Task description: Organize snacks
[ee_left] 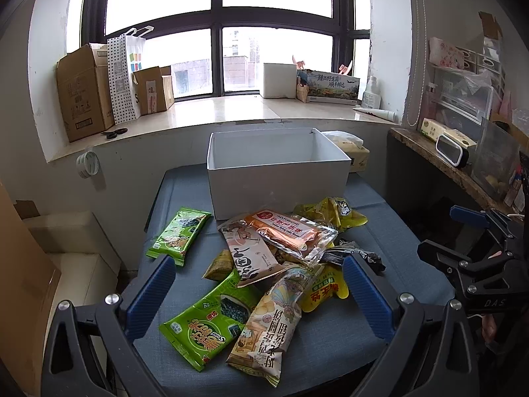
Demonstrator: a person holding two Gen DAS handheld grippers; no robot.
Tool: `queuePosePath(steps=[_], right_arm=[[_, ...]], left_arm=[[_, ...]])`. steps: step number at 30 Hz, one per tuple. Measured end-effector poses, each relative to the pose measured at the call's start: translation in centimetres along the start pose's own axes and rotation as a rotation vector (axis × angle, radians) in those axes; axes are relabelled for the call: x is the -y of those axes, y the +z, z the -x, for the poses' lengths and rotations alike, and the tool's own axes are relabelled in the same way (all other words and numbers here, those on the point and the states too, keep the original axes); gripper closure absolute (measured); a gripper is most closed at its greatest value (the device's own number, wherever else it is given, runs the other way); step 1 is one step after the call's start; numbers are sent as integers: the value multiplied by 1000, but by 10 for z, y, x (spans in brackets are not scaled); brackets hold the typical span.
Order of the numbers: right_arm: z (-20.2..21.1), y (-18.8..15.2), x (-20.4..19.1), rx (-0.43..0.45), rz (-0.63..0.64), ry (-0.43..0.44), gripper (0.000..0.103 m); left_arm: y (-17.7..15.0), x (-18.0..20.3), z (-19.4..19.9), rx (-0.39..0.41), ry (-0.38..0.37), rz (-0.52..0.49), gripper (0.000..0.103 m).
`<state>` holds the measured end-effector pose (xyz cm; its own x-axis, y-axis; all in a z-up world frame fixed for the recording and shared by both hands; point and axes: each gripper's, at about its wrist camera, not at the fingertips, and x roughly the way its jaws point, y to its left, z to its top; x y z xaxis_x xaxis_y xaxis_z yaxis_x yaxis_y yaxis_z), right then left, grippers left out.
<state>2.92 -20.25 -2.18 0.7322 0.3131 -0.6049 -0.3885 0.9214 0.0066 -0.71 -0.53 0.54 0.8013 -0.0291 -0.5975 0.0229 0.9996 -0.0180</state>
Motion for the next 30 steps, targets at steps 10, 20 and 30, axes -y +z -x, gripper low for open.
queuePosePath(steps=[10, 20, 30], right_arm=[[0, 0, 1, -2, -8, 4, 0], [1, 0, 1, 0, -7, 5, 0], [1, 0, 1, -2, -9, 7, 0]], left_arm=[[1, 0, 0, 0, -4, 2, 0], [1, -1, 0, -2, -1, 4, 0], [2, 0, 1, 1, -4, 3, 0]])
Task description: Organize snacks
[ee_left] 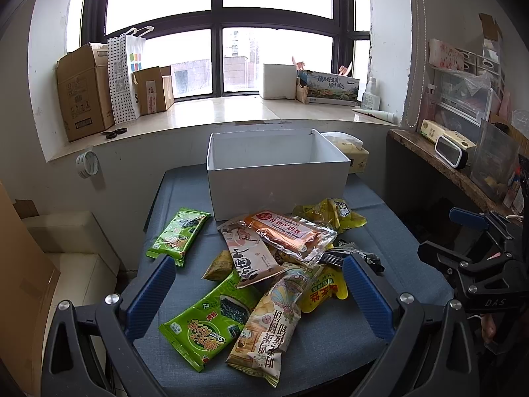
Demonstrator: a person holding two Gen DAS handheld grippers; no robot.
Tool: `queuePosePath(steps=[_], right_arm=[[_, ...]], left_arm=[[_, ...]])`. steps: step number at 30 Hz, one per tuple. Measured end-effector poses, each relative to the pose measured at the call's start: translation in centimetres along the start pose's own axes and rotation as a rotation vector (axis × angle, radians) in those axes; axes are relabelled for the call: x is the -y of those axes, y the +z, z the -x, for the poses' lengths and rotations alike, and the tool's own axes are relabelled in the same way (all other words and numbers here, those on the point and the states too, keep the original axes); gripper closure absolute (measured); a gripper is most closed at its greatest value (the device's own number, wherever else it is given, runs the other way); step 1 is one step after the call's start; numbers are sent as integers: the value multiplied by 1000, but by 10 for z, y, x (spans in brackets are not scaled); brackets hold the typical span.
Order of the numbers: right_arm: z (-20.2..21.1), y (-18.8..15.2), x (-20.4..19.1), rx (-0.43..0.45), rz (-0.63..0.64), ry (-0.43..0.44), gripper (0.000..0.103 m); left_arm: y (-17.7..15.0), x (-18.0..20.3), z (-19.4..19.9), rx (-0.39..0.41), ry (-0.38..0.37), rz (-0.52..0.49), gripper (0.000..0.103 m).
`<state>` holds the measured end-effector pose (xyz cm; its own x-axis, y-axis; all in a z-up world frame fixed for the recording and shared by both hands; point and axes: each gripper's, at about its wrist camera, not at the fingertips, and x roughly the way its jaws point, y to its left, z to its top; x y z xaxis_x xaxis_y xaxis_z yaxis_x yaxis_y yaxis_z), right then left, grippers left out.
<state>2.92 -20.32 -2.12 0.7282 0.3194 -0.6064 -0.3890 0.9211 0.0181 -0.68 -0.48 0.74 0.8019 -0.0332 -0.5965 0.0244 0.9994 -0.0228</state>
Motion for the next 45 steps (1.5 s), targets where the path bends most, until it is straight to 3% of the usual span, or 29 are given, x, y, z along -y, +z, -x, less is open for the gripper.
queuePosePath(steps=[9, 14, 17, 26, 28, 30, 32, 35, 36, 39, 45], right_arm=[[0, -1, 3, -5, -7, 0, 0], [0, -2, 4, -7, -7, -1, 0], [-1, -3, 5, -10, -15, 6, 0], [-5, -4, 1, -18, -2, 23, 0], [-7, -5, 1, -21, -1, 17, 0], [-8, -6, 2, -26, -2, 16, 0], [-9, -7, 3, -29, -9, 18, 0], [-10, -8, 4, -34, -13, 17, 0], [-11, -9, 4, -35, -15, 20, 0], [-12, -11, 5, -41, -21, 27, 0], [-15, -13, 2, -46, -28, 61, 0]], left_arm=[[2, -3, -5, -16, 16, -3, 0], [14, -42, -30, -73, 42, 17, 0], [22, -74, -60, -136, 16, 38, 0], [25, -135, -205, -352, 28, -76, 0], [21, -143, -233, -408, -9, -77, 0], [17, -149, -255, -458, -29, -84, 0], [12, -153, -274, -496, 7, -95, 0], [7, -156, -284, -502, -24, -91, 0], [6, -156, -286, -501, -16, -103, 3], [6, -158, -284, -494, -26, -96, 30], [9, -155, -277, -489, 6, -117, 30]])
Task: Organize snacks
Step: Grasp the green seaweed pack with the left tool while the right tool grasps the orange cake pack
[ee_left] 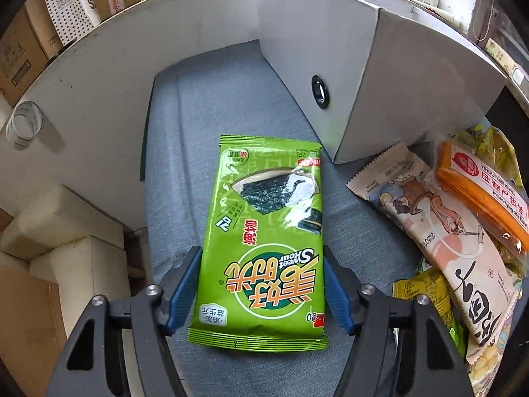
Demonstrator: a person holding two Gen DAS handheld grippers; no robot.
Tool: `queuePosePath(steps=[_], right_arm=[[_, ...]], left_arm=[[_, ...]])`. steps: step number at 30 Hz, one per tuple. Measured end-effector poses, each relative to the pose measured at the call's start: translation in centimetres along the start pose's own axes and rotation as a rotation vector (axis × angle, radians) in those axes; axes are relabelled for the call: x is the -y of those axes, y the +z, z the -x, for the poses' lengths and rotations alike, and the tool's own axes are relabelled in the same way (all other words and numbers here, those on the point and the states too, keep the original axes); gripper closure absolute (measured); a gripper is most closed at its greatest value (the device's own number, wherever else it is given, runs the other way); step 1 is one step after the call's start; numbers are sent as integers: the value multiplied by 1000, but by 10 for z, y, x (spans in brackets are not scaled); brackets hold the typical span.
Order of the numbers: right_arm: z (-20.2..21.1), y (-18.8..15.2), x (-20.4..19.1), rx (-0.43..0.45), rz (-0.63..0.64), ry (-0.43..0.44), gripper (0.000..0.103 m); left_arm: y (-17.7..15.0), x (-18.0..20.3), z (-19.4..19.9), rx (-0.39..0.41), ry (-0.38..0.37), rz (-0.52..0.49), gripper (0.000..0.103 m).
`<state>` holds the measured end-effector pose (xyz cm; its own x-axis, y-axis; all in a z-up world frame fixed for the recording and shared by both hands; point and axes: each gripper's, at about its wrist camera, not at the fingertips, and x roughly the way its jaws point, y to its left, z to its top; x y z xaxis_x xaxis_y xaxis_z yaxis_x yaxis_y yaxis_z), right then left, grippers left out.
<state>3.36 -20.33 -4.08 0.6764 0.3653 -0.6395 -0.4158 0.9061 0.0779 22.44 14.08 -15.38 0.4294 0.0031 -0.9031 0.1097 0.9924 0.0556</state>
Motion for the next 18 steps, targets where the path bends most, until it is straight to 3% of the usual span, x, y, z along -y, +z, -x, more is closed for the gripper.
queuePosePath(steps=[4, 10, 15, 18], right_arm=[[-7, -1, -4, -12, 13, -1, 0], [-41, 9, -24, -60, 99, 28, 0], [-94, 39, -39, -118, 161, 98, 0], [-138, 53, -49, -200, 209, 83, 0]], left_arm=[[-12, 5, 32, 74, 9, 10, 30], [-51, 21, 108, 254, 66, 36, 30], [-85, 40, 172, 382, 73, 84, 30], [-104, 52, 202, 448, 58, 102, 30]])
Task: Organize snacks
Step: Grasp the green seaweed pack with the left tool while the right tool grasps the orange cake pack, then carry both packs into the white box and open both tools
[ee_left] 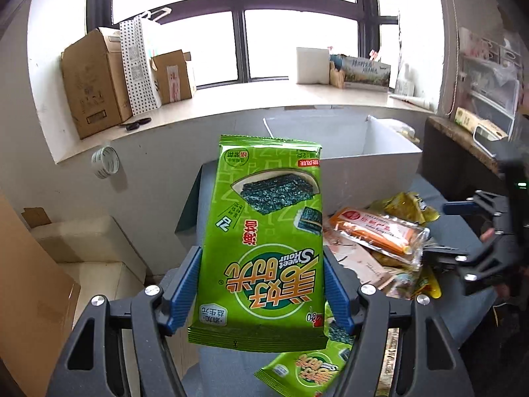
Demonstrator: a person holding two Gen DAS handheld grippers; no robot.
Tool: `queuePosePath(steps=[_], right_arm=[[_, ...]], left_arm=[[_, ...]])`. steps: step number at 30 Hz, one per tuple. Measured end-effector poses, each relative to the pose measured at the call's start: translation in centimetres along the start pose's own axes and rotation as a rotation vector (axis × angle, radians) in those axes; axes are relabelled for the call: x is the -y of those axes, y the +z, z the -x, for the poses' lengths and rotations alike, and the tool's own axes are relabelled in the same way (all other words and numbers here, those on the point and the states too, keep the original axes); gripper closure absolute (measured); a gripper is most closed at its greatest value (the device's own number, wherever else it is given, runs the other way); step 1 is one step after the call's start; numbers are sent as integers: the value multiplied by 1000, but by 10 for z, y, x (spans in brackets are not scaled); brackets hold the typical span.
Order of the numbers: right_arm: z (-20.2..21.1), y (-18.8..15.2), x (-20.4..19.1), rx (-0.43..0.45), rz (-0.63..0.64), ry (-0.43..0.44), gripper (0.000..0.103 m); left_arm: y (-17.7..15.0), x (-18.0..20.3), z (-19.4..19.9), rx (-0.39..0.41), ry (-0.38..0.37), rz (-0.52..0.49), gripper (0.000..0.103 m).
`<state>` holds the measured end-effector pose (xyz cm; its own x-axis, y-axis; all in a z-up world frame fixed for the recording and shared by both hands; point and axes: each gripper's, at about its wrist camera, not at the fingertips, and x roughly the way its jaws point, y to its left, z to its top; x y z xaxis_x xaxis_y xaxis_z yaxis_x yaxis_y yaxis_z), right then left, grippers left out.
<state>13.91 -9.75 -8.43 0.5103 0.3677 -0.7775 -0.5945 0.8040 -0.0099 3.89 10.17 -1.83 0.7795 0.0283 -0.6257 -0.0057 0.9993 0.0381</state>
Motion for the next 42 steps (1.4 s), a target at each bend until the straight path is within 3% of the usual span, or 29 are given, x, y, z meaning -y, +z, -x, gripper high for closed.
queuePosePath(steps=[9, 10, 11, 13, 15, 17, 21, 25, 33, 38, 42], right_arm=[[-82, 33, 0, -151, 62, 32, 0], [-86, 35, 1, -165, 46, 52, 2], [-89, 35, 3, -174, 23, 101, 15], [-89, 35, 6, -178, -3, 129, 19], [-84, 34, 5, -165, 11, 108, 34], [-79, 32, 3, -162, 29, 83, 37], [-62, 28, 3, -123, 31, 122, 42], [-20, 22, 12, -21, -45, 100, 42], [54, 51, 64, 181, -231, -19, 41], [53, 92, 101, 207, -314, -52, 41], [26, 123, 126, 175, -329, -49, 41]], left_arm=[[-12, 10, 62, 82, -37, 54, 30], [-13, 9, 64, 86, -33, 57, 30], [-14, 10, 65, 81, -43, 55, 30], [-15, 8, 66, 87, -33, 62, 29], [-15, 7, 65, 83, -42, 66, 29], [-15, 6, 65, 85, -59, 75, 29], [-10, 5, 60, 80, -92, 107, 29], [2, 12, 53, 80, -117, 116, 29], [77, 40, 0, 75, -147, 121, 29], [139, 57, -62, 15, -145, 121, 29], [172, 66, -121, -64, -113, 128, 29]])
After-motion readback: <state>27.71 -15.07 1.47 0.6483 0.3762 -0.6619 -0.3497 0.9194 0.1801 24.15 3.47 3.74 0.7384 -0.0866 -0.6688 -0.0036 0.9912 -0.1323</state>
